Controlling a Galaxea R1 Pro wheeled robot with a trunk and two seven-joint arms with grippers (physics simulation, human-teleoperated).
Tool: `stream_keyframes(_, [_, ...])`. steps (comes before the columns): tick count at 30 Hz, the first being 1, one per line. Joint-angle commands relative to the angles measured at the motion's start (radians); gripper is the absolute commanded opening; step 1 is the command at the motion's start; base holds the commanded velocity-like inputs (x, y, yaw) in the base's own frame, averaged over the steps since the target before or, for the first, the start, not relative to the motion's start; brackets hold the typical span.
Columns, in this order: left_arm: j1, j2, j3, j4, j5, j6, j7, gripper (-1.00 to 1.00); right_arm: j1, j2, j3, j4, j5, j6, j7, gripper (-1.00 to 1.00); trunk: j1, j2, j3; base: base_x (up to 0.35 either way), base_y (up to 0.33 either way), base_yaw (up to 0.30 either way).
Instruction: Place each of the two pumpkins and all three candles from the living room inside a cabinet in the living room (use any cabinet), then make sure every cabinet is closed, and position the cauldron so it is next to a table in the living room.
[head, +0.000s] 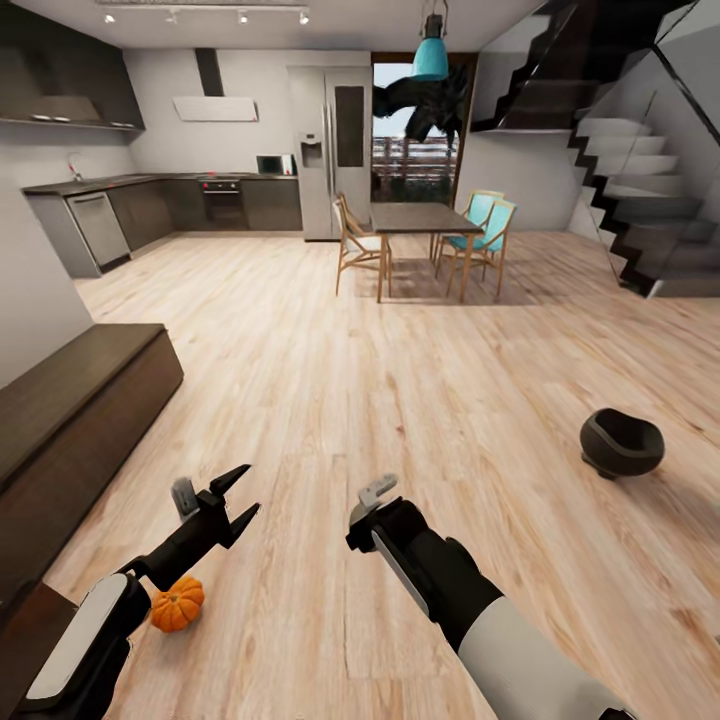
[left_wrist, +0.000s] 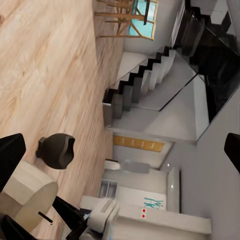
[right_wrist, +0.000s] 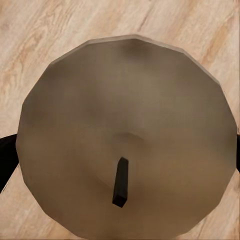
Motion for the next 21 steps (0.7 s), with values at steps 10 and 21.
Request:
stream_keyframes(10, [-0.001,0.000,0.003,0.007,0.001,0.005,-0.002,1.00,-0.001,0.000,0.002,0.000,-0.007,0.003,-0.009,-1.00,-0.039,0.070,0.031,0.000,0.000,0.292])
stream_keyframes(21, [-0.001,0.000,0.003,0.008,0.001,0.005,-0.002,1.00,-0.001,0.000,0.001,-0.005,-0.007,0.002,-0.006,-1.00,-0.081,0.147,0.065,0.000,0.000,0.292])
